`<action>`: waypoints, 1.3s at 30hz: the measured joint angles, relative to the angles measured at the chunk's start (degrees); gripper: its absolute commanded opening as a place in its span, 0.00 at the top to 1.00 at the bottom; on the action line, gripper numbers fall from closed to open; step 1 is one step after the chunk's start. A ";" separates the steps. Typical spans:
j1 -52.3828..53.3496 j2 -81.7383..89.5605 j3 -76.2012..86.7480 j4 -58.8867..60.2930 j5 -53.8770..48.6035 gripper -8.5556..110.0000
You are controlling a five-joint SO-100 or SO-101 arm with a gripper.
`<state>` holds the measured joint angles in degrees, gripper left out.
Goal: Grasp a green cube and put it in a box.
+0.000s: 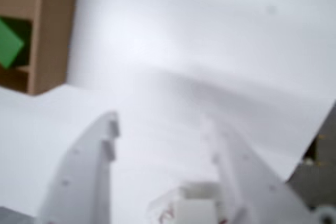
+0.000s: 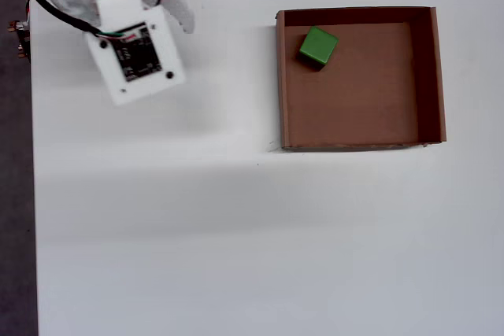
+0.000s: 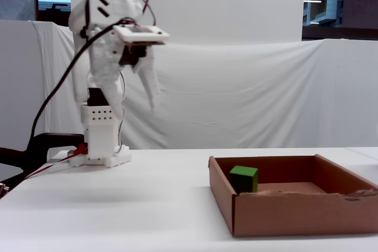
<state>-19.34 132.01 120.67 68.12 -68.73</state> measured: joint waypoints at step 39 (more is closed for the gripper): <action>33.13 50.19 49.83 3.43 0.35 0.75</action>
<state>13.80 182.20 170.51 71.54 -68.38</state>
